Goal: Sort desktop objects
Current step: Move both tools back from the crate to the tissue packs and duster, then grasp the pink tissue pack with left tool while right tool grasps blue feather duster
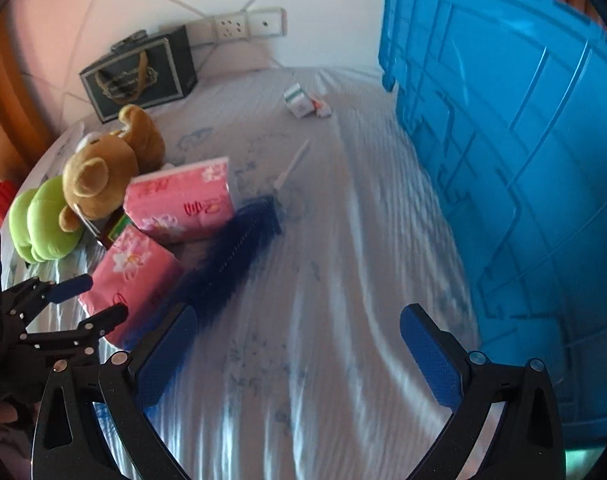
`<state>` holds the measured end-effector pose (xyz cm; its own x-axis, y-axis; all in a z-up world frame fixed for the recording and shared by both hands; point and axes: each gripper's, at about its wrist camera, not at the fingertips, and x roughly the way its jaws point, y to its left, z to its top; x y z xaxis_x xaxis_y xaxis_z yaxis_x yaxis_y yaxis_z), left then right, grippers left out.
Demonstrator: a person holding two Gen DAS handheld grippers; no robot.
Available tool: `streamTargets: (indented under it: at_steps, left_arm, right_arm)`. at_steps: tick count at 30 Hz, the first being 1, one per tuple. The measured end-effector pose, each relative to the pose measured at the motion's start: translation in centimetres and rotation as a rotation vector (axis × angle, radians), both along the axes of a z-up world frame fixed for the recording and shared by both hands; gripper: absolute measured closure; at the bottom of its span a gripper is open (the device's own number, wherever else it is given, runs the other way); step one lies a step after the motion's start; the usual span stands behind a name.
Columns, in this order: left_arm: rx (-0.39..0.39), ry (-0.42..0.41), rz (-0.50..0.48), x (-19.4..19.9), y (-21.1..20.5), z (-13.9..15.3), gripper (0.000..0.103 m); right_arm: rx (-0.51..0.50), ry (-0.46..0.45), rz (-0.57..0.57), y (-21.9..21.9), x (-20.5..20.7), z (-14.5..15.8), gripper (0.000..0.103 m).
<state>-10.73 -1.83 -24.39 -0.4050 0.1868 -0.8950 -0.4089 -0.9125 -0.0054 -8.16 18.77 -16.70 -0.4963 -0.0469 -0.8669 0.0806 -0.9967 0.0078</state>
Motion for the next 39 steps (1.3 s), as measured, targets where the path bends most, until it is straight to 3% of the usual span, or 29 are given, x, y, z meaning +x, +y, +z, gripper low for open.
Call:
streamTargets:
  at_steps: [8, 12, 26, 28, 30, 32, 34, 37, 39]
  left_arm:
    - [-0.043, 0.014, -0.023, -2.2, 0.8, -1.4, 0.011]
    - [0.033, -0.119, 0.029, -3.7, -0.2, -3.4, 0.010]
    - [0.077, -0.125, 0.064, -2.1, -2.5, -2.9, 0.010]
    - [0.077, -0.128, 0.068, -2.2, -2.6, -2.8, 0.010]
    - [0.067, -0.121, 0.063, -2.2, -2.5, -2.8, 0.010]
    - [0.059, -0.116, 0.058, -2.2, -2.4, -3.1, 0.010]
    - [0.053, -0.116, 0.058, -2.2, -2.3, -3.1, 0.010]
    - [0.044, -0.111, 0.057, -2.2, -2.3, -2.9, 0.011]
    - [0.039, -0.103, 0.057, -2.1, -2.3, -2.7, 0.012]
  right_arm:
    - [-0.059, -0.123, -0.056, -1.2, -1.8, -2.9, 0.000]
    - [-0.055, -0.170, -0.051, -2.5, -2.9, -4.3, 0.000]
    - [-0.067, -0.309, -0.018, -7.0, -5.5, -9.3, 0.001]
    - [-0.056, -0.311, -0.005, -7.7, -5.4, -9.5, 0.009]
    - [-0.064, -0.323, 0.013, -8.3, -5.2, -9.8, 0.030]
    - [-0.069, -0.337, 0.037, -8.9, -5.1, -10.3, 0.044]
    - [-0.062, -0.336, 0.055, -9.5, -5.0, -10.6, 0.048]
    - [0.008, -0.302, 0.094, -10.4, -4.6, -10.5, 0.071]
    - [0.038, -0.289, 0.114, -10.6, -4.3, -10.5, 0.076]
